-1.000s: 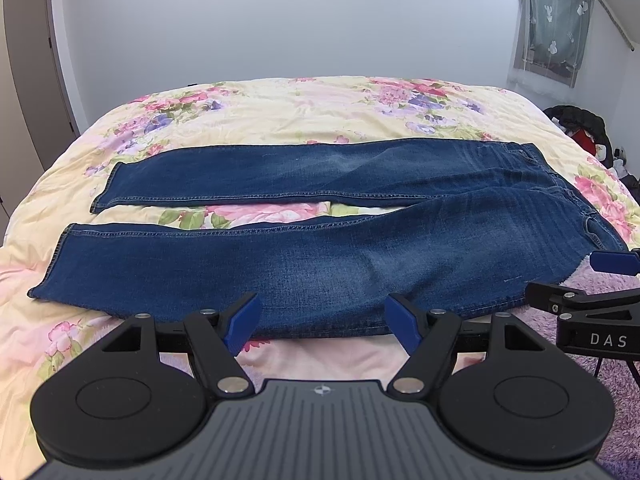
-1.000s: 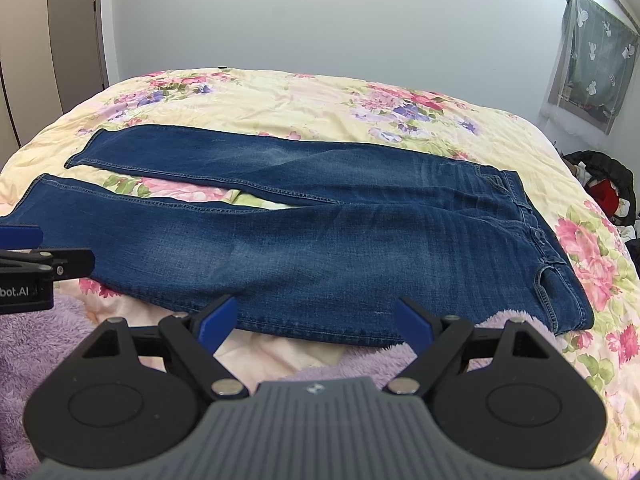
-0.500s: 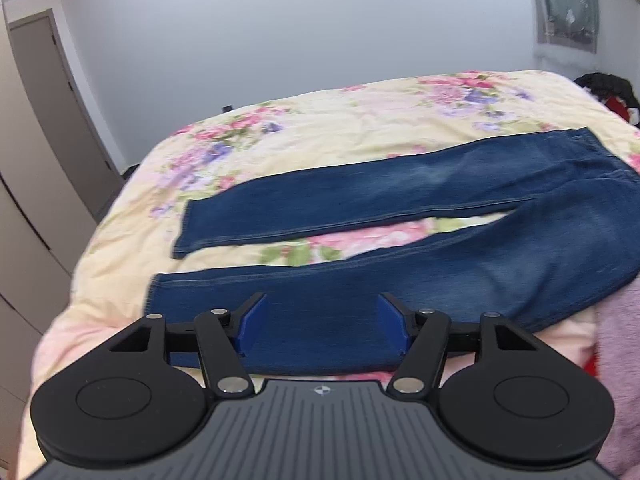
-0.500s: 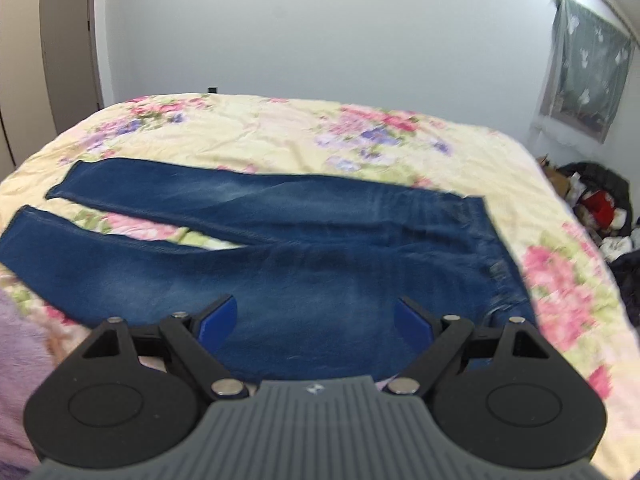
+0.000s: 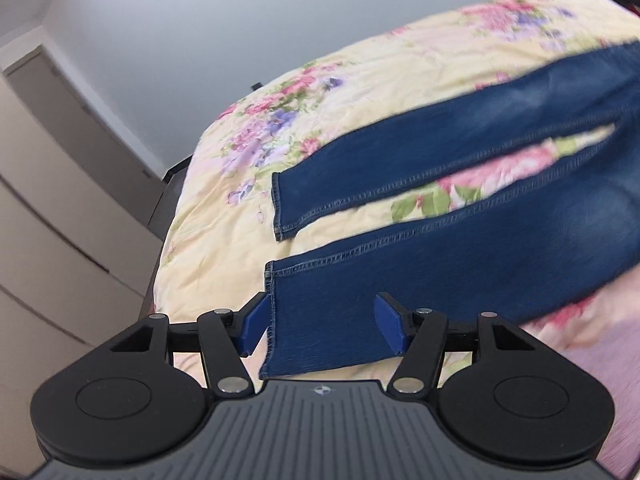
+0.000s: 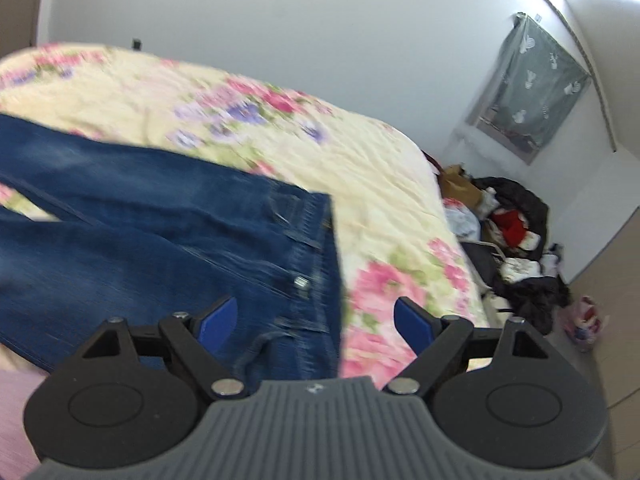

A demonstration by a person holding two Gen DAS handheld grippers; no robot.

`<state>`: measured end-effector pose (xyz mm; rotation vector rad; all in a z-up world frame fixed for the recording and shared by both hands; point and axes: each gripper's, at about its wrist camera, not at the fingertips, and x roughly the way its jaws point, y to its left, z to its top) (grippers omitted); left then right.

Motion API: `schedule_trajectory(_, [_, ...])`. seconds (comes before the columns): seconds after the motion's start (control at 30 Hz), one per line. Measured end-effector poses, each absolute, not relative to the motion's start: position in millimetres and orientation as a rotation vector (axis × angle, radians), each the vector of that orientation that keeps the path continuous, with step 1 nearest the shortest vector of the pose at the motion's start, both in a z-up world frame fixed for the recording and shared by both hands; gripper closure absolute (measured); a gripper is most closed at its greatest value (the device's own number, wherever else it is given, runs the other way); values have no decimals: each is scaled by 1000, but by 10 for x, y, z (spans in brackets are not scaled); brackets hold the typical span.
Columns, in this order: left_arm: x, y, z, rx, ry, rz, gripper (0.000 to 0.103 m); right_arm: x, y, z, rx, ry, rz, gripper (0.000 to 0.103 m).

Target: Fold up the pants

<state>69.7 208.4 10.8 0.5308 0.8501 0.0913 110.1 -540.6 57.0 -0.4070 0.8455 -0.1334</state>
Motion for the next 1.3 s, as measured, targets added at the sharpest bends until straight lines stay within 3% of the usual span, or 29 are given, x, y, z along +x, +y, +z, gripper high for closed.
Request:
schedule_trajectory(0.03, [697, 2126, 11, 574, 861, 70, 32, 1139, -5488, 449, -444, 876, -167, 26])
schedule_trajectory(0.1, [735, 2195, -186, 637, 899, 58, 32, 1185, -5663, 219, -458, 923, -209, 48])
schedule_trajectory(0.13, [757, 2240, -297, 675, 918, 52, 32, 1190, -5753, 115, -435, 939, -221, 50])
schedule_trajectory(0.43, [820, 2220, -1088, 960, 1015, -27, 32, 1168, -5958, -616, -422, 1030, -321, 60])
schedule_trajectory(0.67, [952, 2063, -1532, 1132, 1003, -4, 32, 1229, -5959, -709, -398, 1041, -324, 67])
schedule_trajectory(0.73, [976, 2016, -1550, 1148, 980, 10, 40, 1211, -5921, -694, -420, 1025, -282, 67])
schedule_trajectory(0.8, [984, 1985, -1501, 1124, 970, 9, 65, 1173, -5863, -675, -464, 1010, -234, 67])
schedule_trajectory(0.87, [993, 1971, -1398, 1073, 959, 7, 82, 1131, -5814, -665, -510, 1001, -190, 67])
schedule_trajectory(0.97, [1046, 1941, -1185, 993, 909, 52, 94, 1055, -5738, -657, -573, 989, -118, 69])
schedule_trajectory(1.3, [1262, 1818, -517, 796, 826, 191, 98, 781, -5371, -901, -752, 976, 102, 70])
